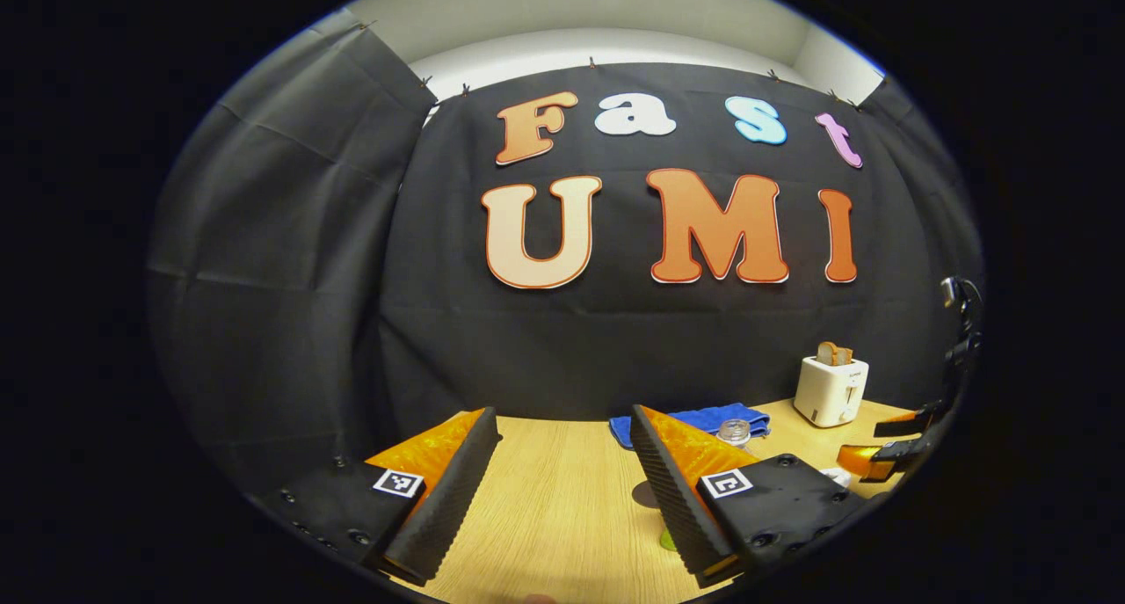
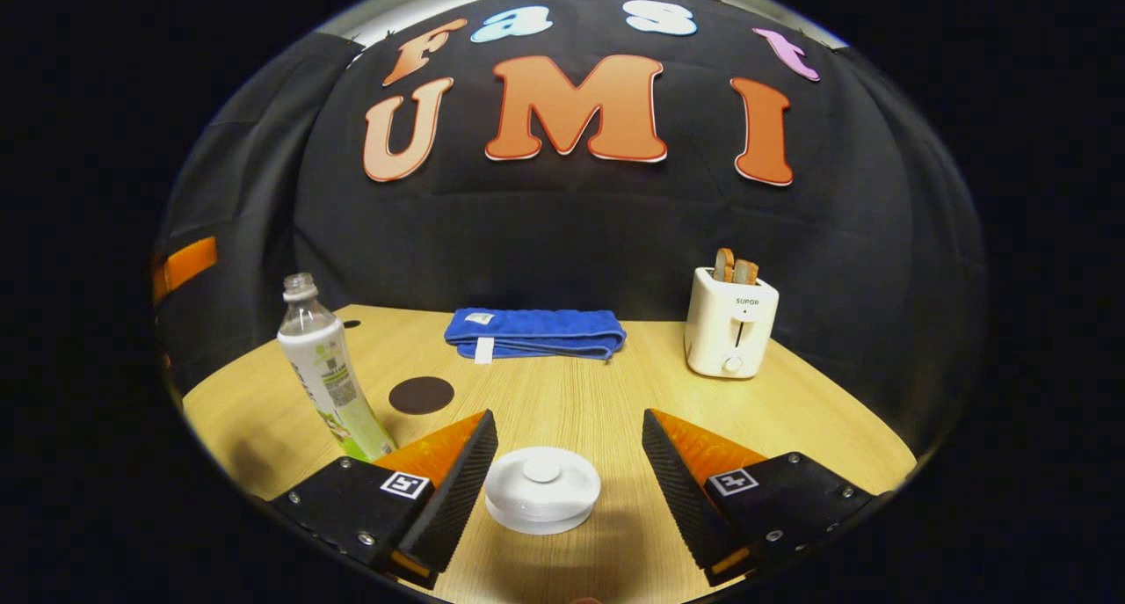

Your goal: Open the teacup lid with one hand, grasp the water bottle and pour water into the teacup with the other hand; after pouring, place the water bottle on the coaster and then close the teacup lid.

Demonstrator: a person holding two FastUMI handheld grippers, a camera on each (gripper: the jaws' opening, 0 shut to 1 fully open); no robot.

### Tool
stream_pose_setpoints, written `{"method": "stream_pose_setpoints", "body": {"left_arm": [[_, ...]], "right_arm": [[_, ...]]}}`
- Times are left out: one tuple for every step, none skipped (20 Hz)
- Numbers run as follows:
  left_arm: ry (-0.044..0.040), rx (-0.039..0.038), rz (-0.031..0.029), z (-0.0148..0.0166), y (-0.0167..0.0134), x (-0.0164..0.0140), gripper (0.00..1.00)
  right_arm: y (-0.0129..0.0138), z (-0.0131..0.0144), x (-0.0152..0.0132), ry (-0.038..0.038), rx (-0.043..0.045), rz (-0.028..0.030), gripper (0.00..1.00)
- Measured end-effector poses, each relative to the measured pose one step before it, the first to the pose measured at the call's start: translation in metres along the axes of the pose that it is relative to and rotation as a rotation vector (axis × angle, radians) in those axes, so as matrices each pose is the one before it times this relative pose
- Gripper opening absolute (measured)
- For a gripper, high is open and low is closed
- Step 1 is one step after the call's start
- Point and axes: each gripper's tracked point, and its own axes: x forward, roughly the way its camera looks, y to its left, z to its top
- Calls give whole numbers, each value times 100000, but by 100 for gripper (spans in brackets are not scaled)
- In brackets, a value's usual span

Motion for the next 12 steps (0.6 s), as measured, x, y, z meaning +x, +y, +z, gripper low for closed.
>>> {"method": "stream_pose_setpoints", "body": {"left_arm": [[500, 76, 347, -170, 273, 54, 99], [476, 73, 487, -264, 214, 140, 99], [496, -34, 467, -204, 268, 13, 99], [429, -144, 405, -167, 190, 127, 99], [338, -233, 289, -169, 190, 205, 99], [283, -300, 206, -236, 77, 82, 99], [357, -267, 138, -177, 116, 138, 99], [306, -172, 113, -83, 7, 58, 99], [323, -70, 113, -260, 74, 44, 99], [272, -45, -9, -82, 43, 108, 99], [207, 4, -64, -116, -54, -12, 99], [99, 60, 97, -114, 18, -4, 99]], "right_arm": [[224, -531, 568, 1401, -290, 84, 99], [127, -284, 335, 1063, -207, 62, 99], [137, -410, 305, 1116, -347, 142, 99], [146, -411, 373, 1176, -347, -1, 99], [77, -318, 373, 1156, -330, -24, 99], [280, -234, 193, 977, 24, 242, 98], [171, -167, 140, 618, 175, 454, 92], [188, -221, 99, 444, -28, 436, 89], [47, -115, 121, 269, -110, 38, 83], [110, -242, 122, 471, -259, 117, 80], [89, -208, 214, 784, -133, 112, 75], [57, -179, 106, 775, 122, 196, 72]]}}
